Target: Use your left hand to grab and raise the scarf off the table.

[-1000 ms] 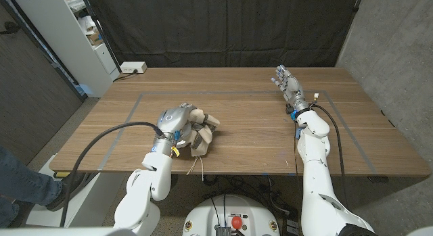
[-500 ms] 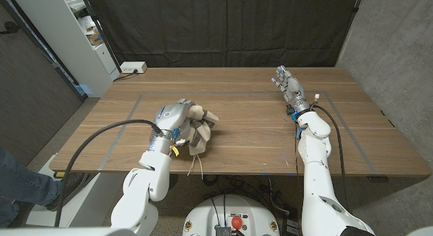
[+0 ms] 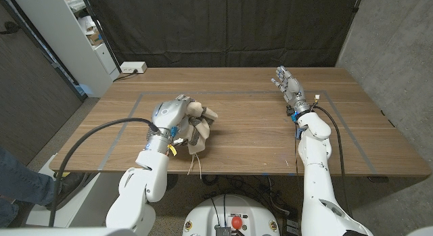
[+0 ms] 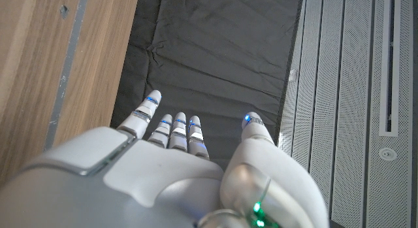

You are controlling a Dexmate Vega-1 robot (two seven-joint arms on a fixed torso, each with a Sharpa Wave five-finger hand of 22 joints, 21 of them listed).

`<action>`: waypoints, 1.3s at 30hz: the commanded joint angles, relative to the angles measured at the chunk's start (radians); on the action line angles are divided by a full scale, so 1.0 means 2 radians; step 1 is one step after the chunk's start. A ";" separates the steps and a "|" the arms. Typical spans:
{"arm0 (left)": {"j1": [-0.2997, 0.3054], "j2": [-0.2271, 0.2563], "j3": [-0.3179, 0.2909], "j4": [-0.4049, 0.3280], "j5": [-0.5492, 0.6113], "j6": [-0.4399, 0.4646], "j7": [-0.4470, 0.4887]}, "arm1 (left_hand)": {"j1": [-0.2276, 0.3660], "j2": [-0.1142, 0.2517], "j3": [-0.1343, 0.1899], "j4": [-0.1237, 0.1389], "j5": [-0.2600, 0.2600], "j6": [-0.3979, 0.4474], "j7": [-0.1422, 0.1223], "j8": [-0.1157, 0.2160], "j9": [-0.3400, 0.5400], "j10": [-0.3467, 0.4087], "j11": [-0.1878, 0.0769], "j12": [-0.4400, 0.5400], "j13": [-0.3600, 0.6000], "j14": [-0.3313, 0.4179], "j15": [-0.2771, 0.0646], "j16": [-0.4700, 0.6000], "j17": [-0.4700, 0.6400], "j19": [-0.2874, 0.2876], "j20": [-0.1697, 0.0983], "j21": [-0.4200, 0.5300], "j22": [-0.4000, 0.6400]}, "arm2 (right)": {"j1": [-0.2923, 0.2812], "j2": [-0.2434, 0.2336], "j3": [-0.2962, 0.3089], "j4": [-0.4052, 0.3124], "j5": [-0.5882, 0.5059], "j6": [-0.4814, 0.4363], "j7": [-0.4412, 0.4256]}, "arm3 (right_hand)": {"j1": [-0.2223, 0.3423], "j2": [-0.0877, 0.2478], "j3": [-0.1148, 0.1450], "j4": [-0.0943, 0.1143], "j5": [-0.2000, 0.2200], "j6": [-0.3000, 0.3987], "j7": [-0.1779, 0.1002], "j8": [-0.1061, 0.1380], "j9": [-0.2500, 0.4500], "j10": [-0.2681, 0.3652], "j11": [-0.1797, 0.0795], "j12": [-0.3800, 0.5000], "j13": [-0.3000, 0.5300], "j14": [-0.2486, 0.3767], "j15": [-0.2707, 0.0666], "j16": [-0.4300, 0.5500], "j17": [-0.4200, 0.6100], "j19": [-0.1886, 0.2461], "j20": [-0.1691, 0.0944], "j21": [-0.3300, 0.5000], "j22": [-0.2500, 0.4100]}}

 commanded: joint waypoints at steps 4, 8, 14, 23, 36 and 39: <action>0.008 -0.002 -0.015 -0.021 -0.005 -0.013 0.014 | 0.029 0.024 0.009 -0.006 0.005 0.004 0.001 0.003 0.005 0.008 0.000 0.003 0.006 0.038 -0.062 0.003 0.004 0.011 -0.017 0.009 0.002 | -0.008 0.003 -0.006 -0.012 0.002 0.002 -0.001 | 0.000 0.004 0.000 -0.001 0.001 0.004 0.002 0.004 0.001 0.003 0.003 0.003 0.003 0.002 0.001 0.000 0.001 0.000 -0.003 0.001 0.002; 0.002 -0.002 -0.019 -0.023 -0.006 -0.017 0.010 | 0.029 0.024 0.010 -0.006 0.006 0.005 0.001 0.004 0.007 0.008 -0.001 0.002 0.009 0.039 -0.062 0.003 0.006 0.009 -0.017 0.015 0.001 | -0.008 0.004 -0.007 -0.012 0.002 0.003 -0.005 | 0.000 0.004 0.000 -0.001 0.001 0.004 0.003 0.004 0.001 0.003 0.002 0.003 0.003 0.003 0.002 0.001 0.001 0.000 -0.003 0.001 0.002; -0.008 -0.003 -0.024 -0.026 -0.010 -0.026 0.004 | 0.030 0.022 0.011 -0.006 0.006 0.006 0.001 0.004 0.009 0.012 -0.001 0.003 0.014 0.040 -0.063 0.004 0.009 0.007 -0.018 0.023 0.000 | -0.007 0.004 -0.007 -0.011 0.001 0.004 -0.009 | 0.000 0.004 0.000 -0.001 0.001 0.004 0.003 0.004 0.001 0.003 0.002 0.003 0.003 0.003 0.002 0.001 0.001 0.000 -0.003 0.001 0.002; -0.021 -0.002 -0.022 -0.034 -0.001 -0.033 0.003 | 0.029 0.021 0.012 -0.006 0.007 0.008 0.002 0.005 0.011 0.014 -0.001 0.003 0.019 0.043 -0.062 0.005 0.013 0.006 -0.020 0.032 -0.001 | -0.003 0.005 -0.007 -0.008 0.005 0.006 -0.009 | 0.000 0.004 0.000 -0.001 0.001 0.003 0.004 0.004 0.001 0.004 0.002 0.003 0.003 0.005 0.002 0.002 0.001 0.001 -0.003 0.001 0.002; -0.030 -0.002 -0.028 -0.045 -0.008 -0.047 0.001 | 0.028 0.019 0.014 -0.005 0.008 0.009 0.002 0.004 0.013 0.016 -0.002 0.003 0.027 0.044 -0.061 0.005 0.018 0.003 -0.023 0.046 -0.003 | -0.001 0.004 -0.008 -0.009 0.001 0.002 -0.013 | 0.001 0.004 0.000 -0.001 0.001 0.004 0.003 0.004 0.001 0.005 0.003 0.003 0.003 0.004 0.001 0.001 0.001 0.002 -0.004 0.001 0.002; -0.032 -0.001 -0.030 -0.047 -0.006 -0.050 0.000 | 0.027 0.019 0.015 -0.005 0.008 0.009 0.002 0.004 0.013 0.018 0.000 0.003 0.030 0.045 -0.061 0.005 0.019 0.002 -0.023 0.050 -0.004 | 0.000 0.004 -0.008 -0.010 0.000 0.003 -0.013 | 0.001 0.004 0.000 -0.002 0.001 0.004 0.003 0.004 0.001 0.005 0.002 0.003 0.003 0.004 0.001 0.001 0.001 0.002 -0.004 0.001 0.002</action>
